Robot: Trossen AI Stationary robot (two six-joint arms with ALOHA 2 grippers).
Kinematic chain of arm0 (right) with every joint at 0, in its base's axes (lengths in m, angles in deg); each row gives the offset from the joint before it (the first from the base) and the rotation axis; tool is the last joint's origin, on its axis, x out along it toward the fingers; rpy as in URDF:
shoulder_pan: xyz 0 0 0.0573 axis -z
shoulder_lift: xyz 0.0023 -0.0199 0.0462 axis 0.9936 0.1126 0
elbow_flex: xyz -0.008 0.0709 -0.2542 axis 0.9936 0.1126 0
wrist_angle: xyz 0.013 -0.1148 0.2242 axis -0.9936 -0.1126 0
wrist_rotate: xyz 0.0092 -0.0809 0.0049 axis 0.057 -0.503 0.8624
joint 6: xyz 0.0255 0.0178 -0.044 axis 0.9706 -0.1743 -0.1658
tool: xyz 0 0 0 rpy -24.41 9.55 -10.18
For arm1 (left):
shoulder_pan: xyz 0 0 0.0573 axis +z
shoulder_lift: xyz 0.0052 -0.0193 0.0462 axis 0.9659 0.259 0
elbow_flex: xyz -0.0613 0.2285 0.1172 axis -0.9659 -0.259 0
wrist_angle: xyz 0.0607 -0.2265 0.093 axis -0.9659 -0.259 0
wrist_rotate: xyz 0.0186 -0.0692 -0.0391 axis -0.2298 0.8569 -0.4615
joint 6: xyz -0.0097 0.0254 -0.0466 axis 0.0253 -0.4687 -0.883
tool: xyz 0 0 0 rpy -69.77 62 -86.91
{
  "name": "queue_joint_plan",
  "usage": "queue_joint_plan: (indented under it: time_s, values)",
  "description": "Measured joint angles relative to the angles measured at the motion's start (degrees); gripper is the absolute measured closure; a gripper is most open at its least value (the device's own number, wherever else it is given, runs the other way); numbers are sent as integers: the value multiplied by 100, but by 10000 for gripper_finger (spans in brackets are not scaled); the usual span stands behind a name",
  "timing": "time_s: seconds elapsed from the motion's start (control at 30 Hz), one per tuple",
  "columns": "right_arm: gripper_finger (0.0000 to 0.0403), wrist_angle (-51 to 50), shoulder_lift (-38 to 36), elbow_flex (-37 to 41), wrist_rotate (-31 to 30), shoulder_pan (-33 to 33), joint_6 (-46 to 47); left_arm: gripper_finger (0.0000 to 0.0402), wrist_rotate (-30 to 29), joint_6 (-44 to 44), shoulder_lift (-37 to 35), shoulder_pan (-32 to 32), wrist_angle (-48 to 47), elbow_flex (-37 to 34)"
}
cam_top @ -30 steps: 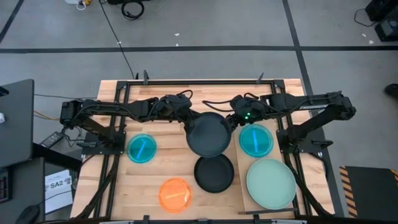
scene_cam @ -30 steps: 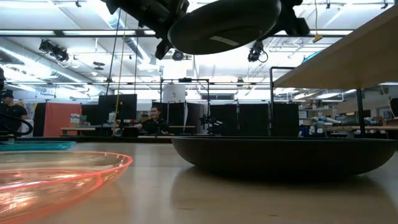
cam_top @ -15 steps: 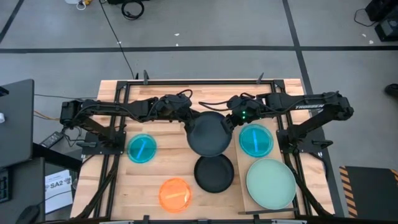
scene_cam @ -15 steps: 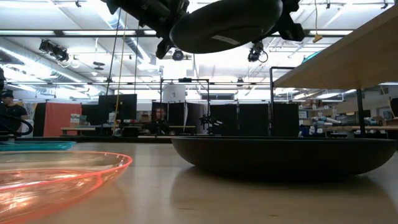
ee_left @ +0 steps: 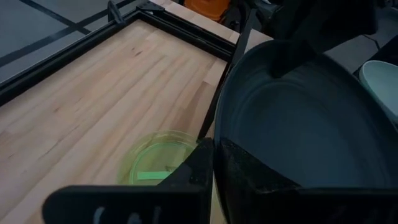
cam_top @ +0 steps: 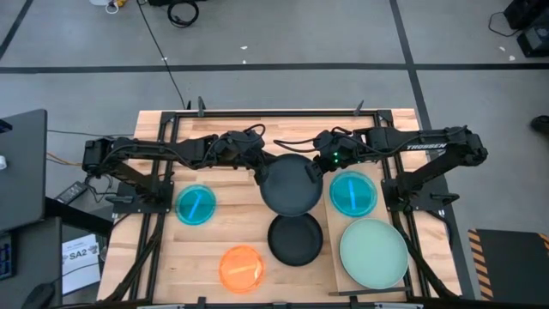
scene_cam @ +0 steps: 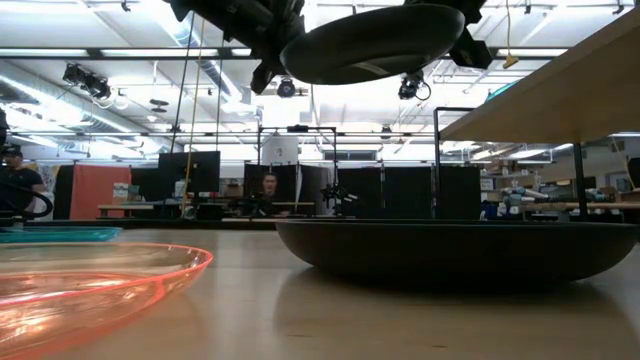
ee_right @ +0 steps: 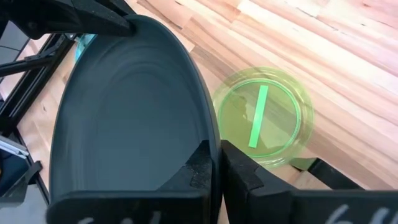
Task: Place and stack plates onto a shelf
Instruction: Stack the black plate on top of the gray plate on the shelf
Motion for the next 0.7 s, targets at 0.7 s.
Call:
queue_joint_plan:
  time_s: [0.7]
  values:
    - [382, -132, -309, 0, 303, 169, -194, 250, -30, 113, -48, -4, 365, 0]
